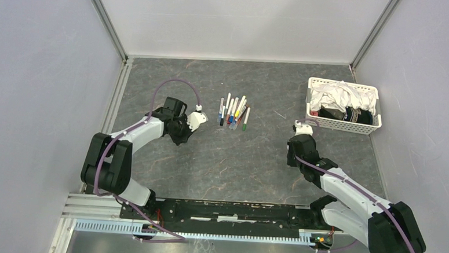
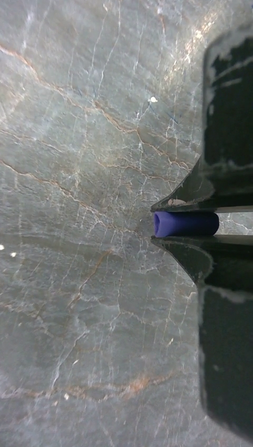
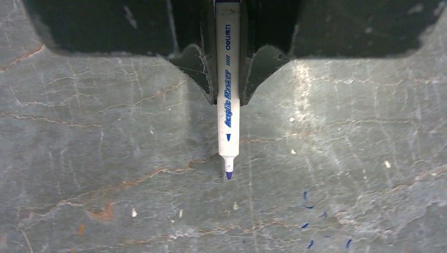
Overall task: Open the pen caps
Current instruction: Place the pen cap at the center of the board.
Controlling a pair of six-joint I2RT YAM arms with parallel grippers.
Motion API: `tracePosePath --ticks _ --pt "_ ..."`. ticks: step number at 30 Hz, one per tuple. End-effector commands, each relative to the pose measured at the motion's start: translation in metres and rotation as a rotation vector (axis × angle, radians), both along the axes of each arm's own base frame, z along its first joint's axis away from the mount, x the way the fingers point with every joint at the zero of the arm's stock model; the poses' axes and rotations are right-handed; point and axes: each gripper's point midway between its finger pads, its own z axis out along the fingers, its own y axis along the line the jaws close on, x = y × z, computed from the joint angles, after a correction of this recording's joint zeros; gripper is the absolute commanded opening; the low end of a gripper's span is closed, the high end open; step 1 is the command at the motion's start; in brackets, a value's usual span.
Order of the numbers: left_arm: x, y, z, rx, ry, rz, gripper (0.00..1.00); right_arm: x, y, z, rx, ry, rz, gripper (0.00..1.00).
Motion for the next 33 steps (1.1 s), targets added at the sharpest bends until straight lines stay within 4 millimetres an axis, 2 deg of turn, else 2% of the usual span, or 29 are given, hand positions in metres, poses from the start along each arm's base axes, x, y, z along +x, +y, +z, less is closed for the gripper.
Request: tracePosePath --ticks 1,3,6,7,12,17,22,27,29,33 --pt "0.007 0.003 -0.012 0.002 -0.029 0.061 0.23 0.006 -0.017 -0.006 -0.030 -0.012 -0.088 0.03" --pt "0.003 0.002 -0.016 -0.005 -0.015 0.056 0.41 0.002 -0.021 -0.015 -0.034 0.035 -0.104 0.16" --pt "-0.002 -0.002 -0.013 -0.028 0.005 0.052 0.59 -0.005 -0.023 -0.025 -0.036 0.084 -0.097 0.31" --pt "-0.004 -0.003 -0.010 -0.034 0.014 0.050 0.62 -0.007 -0.025 -0.027 -0.041 0.091 -0.102 0.33" --pt "-0.002 -0.013 0.024 -0.091 0.007 0.039 0.95 -0.012 -0.033 -0.026 -0.040 0.096 -0.128 0.44" --pt "0.008 -0.028 0.084 -0.187 -0.013 0.099 1.00 -0.008 -0.036 -0.014 -0.047 0.081 -0.132 0.43" --pt "0.014 -0.037 0.145 -0.257 -0.034 0.141 1.00 0.006 -0.040 0.009 -0.091 0.037 -0.133 0.39" --pt "0.014 -0.038 0.188 -0.310 -0.108 0.172 1.00 0.022 -0.043 0.041 -0.127 -0.008 -0.144 0.38" --pt "0.014 -0.035 0.202 -0.320 -0.137 0.202 1.00 0.032 -0.037 0.057 -0.107 -0.038 -0.130 0.42" --pt "0.013 -0.029 0.221 -0.321 -0.155 0.261 1.00 0.057 -0.002 0.084 0.035 -0.104 -0.076 0.53"
